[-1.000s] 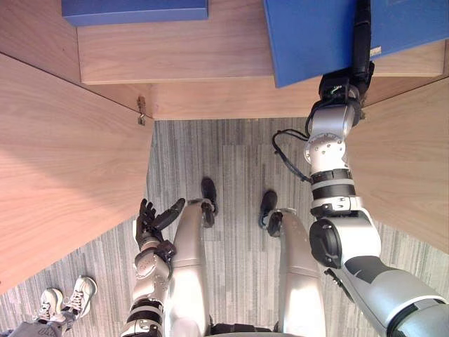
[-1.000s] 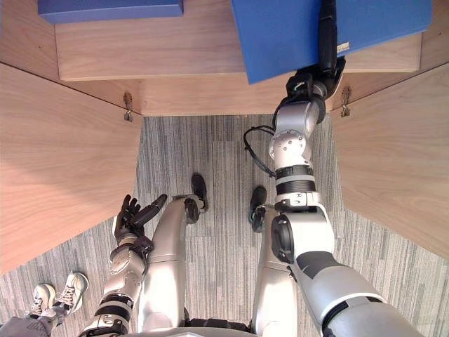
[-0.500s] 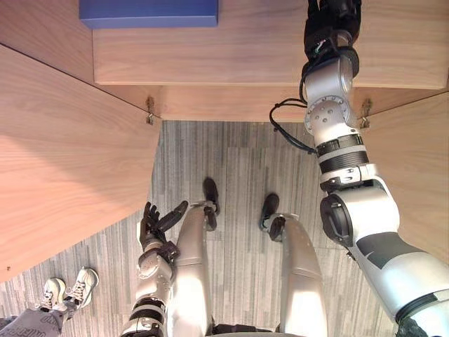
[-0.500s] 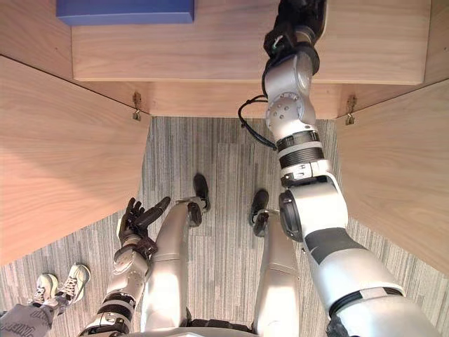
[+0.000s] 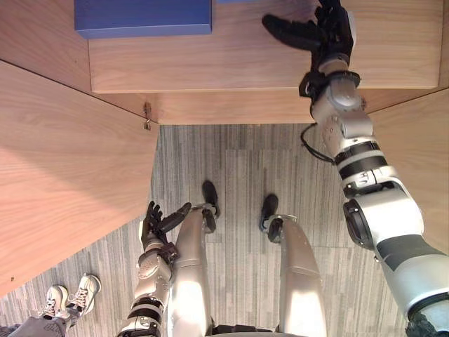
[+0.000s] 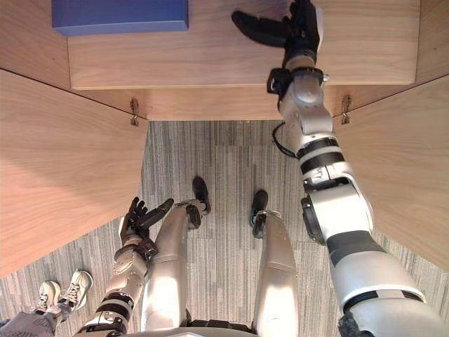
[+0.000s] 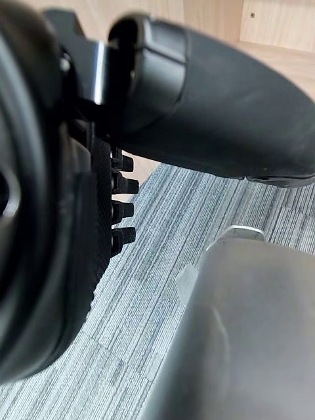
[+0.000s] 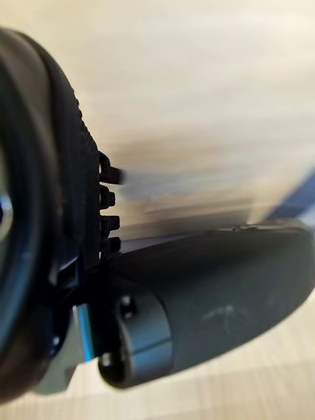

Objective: Walk over to the cabinet, pick up the folder, carry it to the office cabinet, place the folder inside the office cabinet, then close the office cabinet door

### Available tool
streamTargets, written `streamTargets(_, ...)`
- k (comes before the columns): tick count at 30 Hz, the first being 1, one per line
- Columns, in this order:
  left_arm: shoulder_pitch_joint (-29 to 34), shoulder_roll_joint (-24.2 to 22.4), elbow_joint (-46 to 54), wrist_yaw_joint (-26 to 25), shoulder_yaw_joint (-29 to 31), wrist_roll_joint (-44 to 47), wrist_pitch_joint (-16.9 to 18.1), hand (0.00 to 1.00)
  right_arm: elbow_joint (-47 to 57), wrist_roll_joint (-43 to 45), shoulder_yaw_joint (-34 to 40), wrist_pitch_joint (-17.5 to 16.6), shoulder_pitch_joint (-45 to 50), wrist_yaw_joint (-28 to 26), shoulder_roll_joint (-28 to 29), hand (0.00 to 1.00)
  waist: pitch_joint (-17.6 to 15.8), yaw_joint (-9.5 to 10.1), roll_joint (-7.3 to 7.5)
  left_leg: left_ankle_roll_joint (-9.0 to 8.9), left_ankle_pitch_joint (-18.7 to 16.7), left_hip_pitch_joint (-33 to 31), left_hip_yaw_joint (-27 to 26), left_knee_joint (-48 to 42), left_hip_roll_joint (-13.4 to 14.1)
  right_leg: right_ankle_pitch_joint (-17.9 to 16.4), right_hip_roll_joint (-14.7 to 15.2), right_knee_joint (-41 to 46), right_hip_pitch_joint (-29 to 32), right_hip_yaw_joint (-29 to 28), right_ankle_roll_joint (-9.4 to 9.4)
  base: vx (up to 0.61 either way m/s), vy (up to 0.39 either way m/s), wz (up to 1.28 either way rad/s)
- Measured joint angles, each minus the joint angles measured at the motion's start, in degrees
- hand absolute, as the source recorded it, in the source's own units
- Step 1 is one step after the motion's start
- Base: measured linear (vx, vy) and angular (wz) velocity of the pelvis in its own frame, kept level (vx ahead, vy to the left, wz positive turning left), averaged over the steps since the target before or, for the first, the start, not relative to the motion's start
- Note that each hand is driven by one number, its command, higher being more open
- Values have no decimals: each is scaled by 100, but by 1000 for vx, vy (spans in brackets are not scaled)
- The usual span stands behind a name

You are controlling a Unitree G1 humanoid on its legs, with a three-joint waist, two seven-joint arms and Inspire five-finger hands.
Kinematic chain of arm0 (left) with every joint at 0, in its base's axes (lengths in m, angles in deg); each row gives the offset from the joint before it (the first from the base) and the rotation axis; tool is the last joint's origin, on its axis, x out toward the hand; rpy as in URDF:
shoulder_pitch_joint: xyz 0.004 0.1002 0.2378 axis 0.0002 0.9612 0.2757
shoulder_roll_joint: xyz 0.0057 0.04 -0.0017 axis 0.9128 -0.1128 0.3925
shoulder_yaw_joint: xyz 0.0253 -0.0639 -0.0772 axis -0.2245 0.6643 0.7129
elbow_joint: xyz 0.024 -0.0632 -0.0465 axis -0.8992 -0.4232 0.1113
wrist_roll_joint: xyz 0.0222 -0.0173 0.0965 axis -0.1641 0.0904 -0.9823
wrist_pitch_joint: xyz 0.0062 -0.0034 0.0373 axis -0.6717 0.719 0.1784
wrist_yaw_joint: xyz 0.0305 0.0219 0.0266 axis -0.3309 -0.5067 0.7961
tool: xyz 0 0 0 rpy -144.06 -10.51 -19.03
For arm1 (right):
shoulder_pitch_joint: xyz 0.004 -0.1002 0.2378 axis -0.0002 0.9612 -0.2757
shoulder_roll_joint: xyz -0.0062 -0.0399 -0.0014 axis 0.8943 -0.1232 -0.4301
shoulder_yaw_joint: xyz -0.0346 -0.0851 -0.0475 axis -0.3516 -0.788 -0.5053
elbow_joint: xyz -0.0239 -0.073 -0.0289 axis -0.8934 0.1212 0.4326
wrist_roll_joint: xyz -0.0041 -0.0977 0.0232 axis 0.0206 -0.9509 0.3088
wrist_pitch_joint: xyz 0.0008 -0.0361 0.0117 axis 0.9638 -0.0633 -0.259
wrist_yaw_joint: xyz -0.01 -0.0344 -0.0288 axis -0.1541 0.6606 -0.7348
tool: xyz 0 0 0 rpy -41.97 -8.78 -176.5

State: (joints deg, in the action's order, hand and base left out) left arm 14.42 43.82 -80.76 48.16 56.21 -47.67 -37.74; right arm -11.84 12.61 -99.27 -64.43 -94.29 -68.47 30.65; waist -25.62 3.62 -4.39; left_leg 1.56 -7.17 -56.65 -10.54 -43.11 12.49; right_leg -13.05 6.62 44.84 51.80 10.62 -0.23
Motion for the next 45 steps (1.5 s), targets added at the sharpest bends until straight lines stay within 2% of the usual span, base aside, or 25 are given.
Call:
streamTargets(7,-47,51,-190,9,-97,-9,-1,100,435,-1048,4,-127,809,-21,-95,0,78,10,10,3,-62,88,-78,-4,33,-2,-19,-26,-46,-69,4,-16,-11,-5)
streamTargets(12,-50,76,-228,111,-98,-10,-2,100,993,-1038,-110,-128,1484,-256,-119,0,121,14,61,2,-64,124,-95,48,33,-2,-23,-79,-78,-67,5,0,0,0)
streamTargets(17,-51,67,-229,129,-107,-11,-6,100,1129,-998,-263,-126,1677,-461,57,0,187,23,88,2,-64,129,-102,95,32,-2,-30,-121,-78,-65,5,0,0,0)
streamTargets(22,-51,59,-224,123,-79,-10,-5,100,1067,-1014,-282,-68,1487,-276,316,0,187,33,89,3,-63,127,-111,138,30,9,-39,-184,-77,-66,21,0,0,0)
streamTargets(29,-53,9,-106,67,-69,-1,23,100,32,-1508,-331,231,111,383,792,0,187,72,88,2,-49,51,-97,213,11,10,-41,-230,-5,-42,21,2,-2,1)
streamTargets(37,-54,-103,61,-19,-69,0,72,100,-706,-1735,-473,428,-1028,531,656,0,187,113,87,0,67,-42,18,389,-175,9,110,-230,34,125,19,13,-9,14)
streamTargets(43,-56,-164,112,-20,-47,0,71,100,-650,-1592,-323,504,-968,539,432,0,187,100,86,2,153,-47,96,439,-270,6,195,-202,0,206,16,-33,-24,11)
streamTargets(44,-58,-170,116,-19,-30,-1,69,100,-467,-1522,-253,506,-855,552,392,0,187,100,86,3,153,-40,106,429,-270,5,196,-199,-16,215,17,-28,-24,7)
streamTargets(45,-64,-203,127,-20,21,0,57,100,394,-1372,-38,490,-288,604,279,0,187,97,86,2,149,17,124,409,-277,-1,205,-200,-113,243,19,-19,-22,8)
